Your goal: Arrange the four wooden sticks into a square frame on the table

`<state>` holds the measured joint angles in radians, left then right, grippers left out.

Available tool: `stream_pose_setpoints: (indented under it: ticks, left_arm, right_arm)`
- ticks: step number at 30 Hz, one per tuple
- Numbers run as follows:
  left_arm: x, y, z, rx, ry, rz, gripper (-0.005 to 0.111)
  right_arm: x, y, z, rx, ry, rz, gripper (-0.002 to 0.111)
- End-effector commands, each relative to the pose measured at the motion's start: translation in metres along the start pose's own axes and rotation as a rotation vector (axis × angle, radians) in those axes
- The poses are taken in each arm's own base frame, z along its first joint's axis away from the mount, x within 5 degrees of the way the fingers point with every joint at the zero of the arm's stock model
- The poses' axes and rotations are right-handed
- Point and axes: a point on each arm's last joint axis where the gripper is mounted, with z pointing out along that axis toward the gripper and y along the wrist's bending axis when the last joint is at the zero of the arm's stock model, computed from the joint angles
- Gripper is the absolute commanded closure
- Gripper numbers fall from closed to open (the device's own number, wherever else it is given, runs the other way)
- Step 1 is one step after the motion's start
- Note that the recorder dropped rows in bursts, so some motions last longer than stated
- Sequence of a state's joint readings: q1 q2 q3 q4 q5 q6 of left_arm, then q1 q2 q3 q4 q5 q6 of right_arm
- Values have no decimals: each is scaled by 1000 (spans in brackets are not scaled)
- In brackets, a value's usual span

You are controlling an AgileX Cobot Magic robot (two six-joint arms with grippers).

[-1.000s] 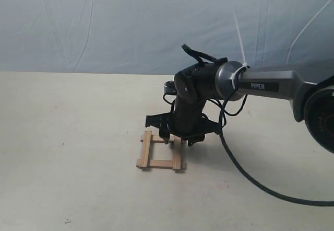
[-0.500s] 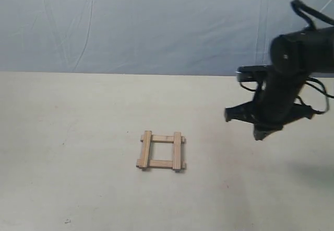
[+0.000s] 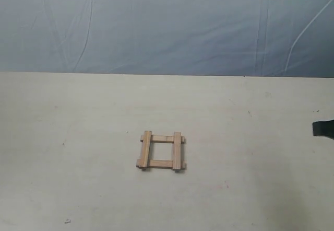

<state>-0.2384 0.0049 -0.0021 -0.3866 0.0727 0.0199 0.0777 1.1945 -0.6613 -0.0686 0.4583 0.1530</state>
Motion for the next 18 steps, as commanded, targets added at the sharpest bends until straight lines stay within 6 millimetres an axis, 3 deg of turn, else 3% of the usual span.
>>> stream_pose_setpoints:
  ticks: [1, 6, 14, 18]
  left_arm:
    - [0, 0, 0, 0, -8, -1, 107]
    - [0, 0, 0, 0, -8, -1, 107]
    - [0, 0, 0, 1, -8, -27, 107]
    - [0, 1, 0, -4, -8, 45, 107]
  right_arm:
    - [20, -4, -30, -10, -163, -7, 109]
    - [59, -6, -54, -52, -391, 23, 109]
    - [133, -12, -45, -77, -575, 22, 109]
    - [139, -12, -48, -79, -600, 23, 109]
